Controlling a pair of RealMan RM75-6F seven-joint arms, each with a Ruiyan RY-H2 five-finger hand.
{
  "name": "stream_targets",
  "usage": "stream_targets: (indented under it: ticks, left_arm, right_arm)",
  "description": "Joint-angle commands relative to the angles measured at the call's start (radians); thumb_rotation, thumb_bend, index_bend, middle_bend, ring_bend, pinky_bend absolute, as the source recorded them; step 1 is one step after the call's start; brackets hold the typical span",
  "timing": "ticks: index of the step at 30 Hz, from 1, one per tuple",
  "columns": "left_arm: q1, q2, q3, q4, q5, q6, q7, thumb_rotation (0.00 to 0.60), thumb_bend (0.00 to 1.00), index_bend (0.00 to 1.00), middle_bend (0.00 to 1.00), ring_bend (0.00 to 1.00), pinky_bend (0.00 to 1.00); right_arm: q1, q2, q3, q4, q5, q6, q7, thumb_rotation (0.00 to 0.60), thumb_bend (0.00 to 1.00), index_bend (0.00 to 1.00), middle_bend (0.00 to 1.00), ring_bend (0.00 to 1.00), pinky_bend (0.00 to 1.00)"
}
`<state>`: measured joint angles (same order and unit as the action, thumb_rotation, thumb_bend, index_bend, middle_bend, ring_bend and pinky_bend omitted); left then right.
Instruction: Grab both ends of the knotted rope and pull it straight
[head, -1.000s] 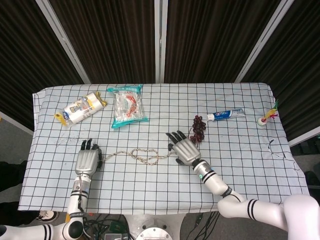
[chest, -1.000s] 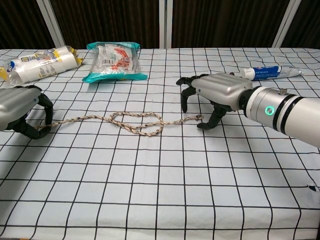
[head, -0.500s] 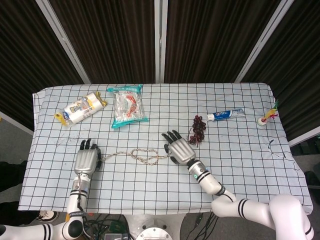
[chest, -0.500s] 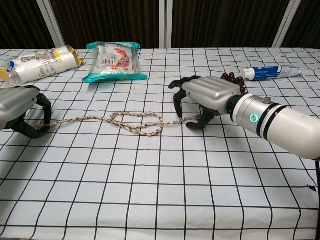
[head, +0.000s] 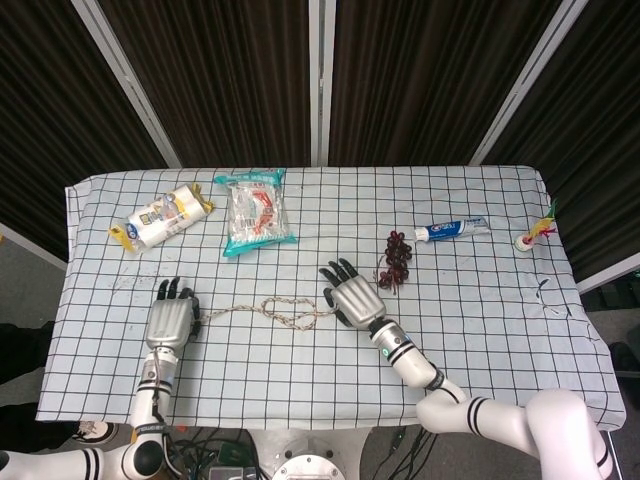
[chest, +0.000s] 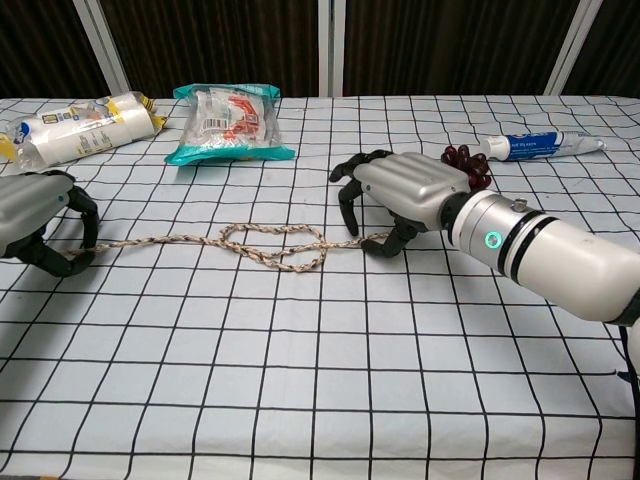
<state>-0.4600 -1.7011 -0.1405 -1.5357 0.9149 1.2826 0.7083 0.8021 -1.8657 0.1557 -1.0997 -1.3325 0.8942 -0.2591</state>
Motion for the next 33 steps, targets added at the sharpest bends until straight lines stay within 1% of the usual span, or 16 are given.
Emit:
stream_targets:
  ticks: [1,13,33]
  left_arm:
    - [0.000,0.001,0.000,0.000,-0.001,-0.001,0.000,0.600,0.37,0.58,0.26,0.00,0.06]
    - [0.001,0.007,0.001,-0.001,-0.002,-0.001,-0.004,0.600,0.37,0.58,0.26,0.00,0.06]
    - [0.001,0.009,0.003,-0.002,-0.007,0.000,-0.002,0.600,0.37,0.58,0.26,0.00,0.06]
  right_arm:
    - [0.001,-0.003,0.000,0.004,0.004,-0.003,-0.003,0.600,0.29,0.54,0.11,0.00,0.00]
    - [-0.002,-0.014,-0.002,0.017,0.007,0.002,-0.005,0.600,0.29,0.55,0.12,0.00,0.00]
    - [-0.009,-0.008,0.000,0.009,0.007,0.013,-0.002,0.600,0.30,0.55,0.12,0.00,0.00]
